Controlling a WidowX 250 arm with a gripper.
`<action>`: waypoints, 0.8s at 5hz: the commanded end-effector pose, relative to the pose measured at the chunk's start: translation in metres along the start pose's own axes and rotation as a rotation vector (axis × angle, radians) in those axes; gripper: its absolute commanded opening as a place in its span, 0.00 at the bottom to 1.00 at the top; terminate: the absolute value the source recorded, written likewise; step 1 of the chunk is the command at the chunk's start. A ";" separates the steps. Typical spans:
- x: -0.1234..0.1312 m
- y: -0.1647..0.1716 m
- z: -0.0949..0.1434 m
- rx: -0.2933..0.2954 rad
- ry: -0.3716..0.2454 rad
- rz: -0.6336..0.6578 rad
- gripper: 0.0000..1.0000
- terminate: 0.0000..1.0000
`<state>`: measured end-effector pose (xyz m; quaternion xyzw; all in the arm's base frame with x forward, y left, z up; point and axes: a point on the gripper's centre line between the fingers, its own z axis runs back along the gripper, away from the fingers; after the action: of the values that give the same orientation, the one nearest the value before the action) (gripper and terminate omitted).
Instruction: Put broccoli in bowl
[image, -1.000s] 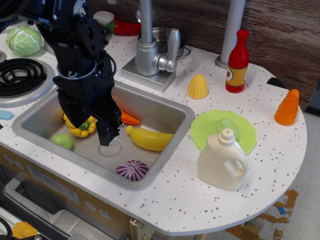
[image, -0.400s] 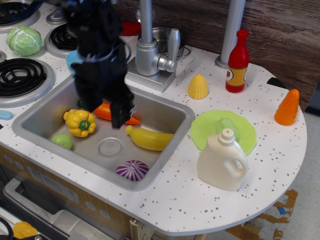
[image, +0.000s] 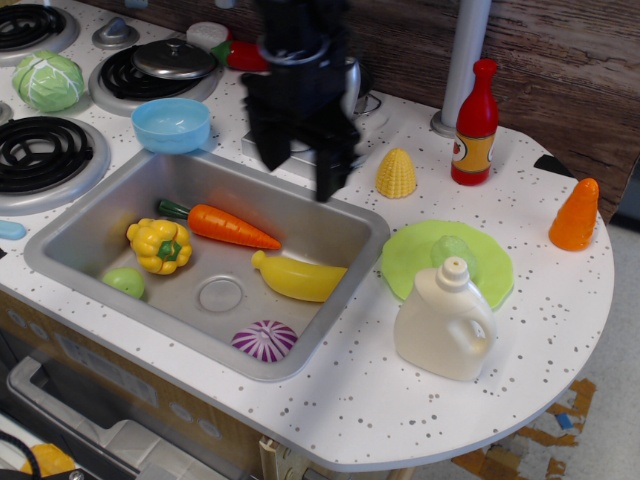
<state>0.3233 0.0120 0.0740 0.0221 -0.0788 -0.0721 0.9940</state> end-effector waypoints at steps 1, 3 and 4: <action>0.030 -0.051 0.018 -0.007 -0.026 0.039 1.00 0.00; 0.047 -0.091 0.003 0.029 -0.051 0.051 1.00 0.00; 0.047 -0.095 -0.013 0.020 -0.070 0.052 1.00 0.00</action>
<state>0.3524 -0.0851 0.0448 0.0380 -0.0960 -0.0551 0.9931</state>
